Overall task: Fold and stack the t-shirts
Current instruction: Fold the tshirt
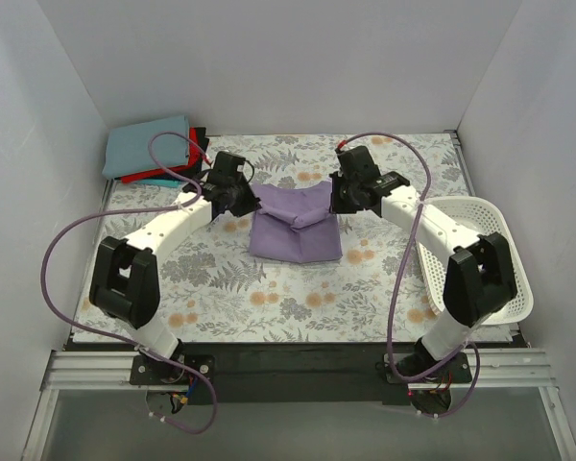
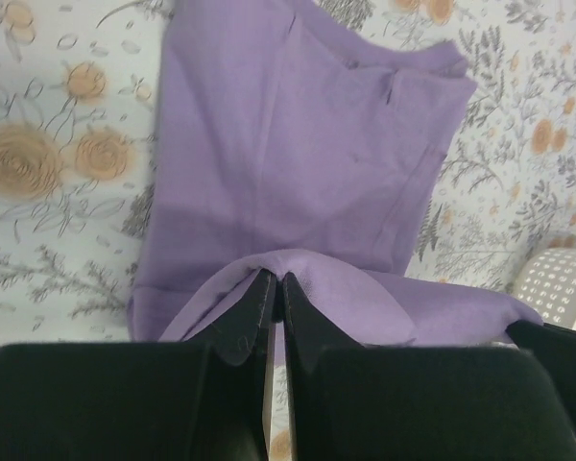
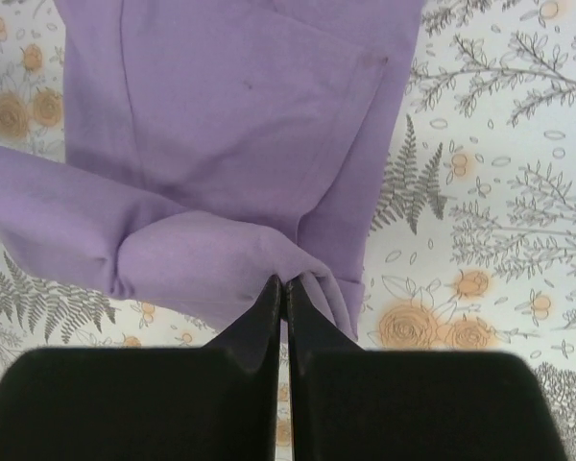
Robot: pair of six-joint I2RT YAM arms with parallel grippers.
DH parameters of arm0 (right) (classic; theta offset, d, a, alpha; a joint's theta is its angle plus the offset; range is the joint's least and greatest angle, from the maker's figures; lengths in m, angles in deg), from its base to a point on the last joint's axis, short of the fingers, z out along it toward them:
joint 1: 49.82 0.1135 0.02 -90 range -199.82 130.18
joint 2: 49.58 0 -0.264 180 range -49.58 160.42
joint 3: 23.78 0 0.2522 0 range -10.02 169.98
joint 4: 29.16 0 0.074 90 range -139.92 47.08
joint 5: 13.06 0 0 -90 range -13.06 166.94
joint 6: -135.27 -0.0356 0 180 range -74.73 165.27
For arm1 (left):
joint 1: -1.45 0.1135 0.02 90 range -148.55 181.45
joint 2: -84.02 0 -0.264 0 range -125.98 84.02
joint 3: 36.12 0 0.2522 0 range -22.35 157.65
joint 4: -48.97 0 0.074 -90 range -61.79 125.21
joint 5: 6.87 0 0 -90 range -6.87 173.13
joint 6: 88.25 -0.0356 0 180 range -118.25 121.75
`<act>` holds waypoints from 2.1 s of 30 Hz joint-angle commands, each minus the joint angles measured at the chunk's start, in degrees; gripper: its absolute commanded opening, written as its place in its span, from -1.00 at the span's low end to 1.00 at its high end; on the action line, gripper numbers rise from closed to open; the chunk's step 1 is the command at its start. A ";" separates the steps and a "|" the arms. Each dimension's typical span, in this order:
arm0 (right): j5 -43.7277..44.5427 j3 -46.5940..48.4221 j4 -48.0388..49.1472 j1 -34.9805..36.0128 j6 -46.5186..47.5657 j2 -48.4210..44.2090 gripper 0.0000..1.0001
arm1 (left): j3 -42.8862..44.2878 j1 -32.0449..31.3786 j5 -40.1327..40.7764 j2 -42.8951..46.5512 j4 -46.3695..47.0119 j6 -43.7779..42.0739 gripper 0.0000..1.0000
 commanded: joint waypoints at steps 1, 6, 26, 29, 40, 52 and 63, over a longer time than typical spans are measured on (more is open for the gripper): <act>-3.10 6.42 1.95 -1.88 1.86 2.76 -0.97 | 5.21 1.48 -1.60 -2.25 2.17 -0.86 -1.00; -4.68 11.25 1.86 -4.43 2.47 6.62 -0.97 | 10.48 3.77 -3.61 -6.30 2.35 -0.77 -1.00; -13.56 29.80 3.00 -11.55 2.57 27.36 -0.97 | 26.66 11.59 -11.61 -26.07 6.74 -0.95 -1.00; -14.44 33.93 3.00 -13.04 1.52 32.81 -0.59 | 27.55 12.64 -15.66 -29.33 12.34 -2.70 -0.36; -12.59 30.00 4.58 -13.84 2.83 26.59 0.34 | 21.50 16.52 -20.32 -23.10 15.62 -2.88 -0.34; -26.29 29.11 17.83 -10.85 -0.68 34.40 0.12 | 24.11 12.82 -25.24 -32.03 22.21 -3.40 -0.98; -33.60 29.64 22.42 -18.41 -10.09 44.95 0.08 | 28.87 15.72 -24.28 -44.36 21.51 0.19 -1.00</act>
